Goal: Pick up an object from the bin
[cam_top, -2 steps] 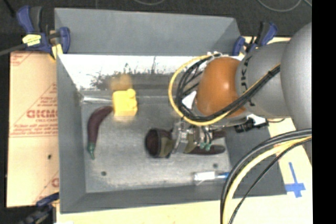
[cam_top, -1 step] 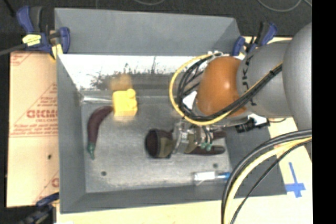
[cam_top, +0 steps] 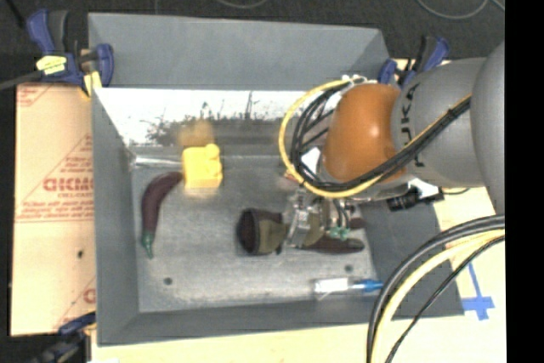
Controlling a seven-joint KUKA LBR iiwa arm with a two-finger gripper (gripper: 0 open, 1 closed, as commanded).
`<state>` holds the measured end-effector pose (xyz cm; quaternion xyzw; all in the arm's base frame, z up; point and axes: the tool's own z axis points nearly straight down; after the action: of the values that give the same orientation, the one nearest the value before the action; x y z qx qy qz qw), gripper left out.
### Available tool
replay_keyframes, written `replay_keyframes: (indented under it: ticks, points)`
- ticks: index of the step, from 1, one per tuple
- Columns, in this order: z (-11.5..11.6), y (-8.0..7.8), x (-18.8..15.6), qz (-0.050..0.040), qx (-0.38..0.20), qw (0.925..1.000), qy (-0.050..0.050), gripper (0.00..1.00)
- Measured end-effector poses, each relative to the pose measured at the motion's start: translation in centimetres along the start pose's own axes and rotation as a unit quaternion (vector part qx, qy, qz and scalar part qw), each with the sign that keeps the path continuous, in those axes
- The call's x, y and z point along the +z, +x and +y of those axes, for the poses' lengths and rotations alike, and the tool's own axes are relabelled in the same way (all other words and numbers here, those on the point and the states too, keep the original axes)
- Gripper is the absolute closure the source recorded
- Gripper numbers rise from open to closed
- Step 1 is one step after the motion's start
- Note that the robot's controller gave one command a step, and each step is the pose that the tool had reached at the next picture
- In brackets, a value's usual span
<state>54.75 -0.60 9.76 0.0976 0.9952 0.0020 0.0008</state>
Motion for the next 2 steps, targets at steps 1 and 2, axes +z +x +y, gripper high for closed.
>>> replay_keyframes:
  ticks: [1,2]
  points:
    - [0.0,-0.1,-2.3,-0.0025,0.0,1.0,-0.001,1.0]
    - [0.0,-0.2,-4.1,-0.0038,0.0,1.0,-0.001,1.0]
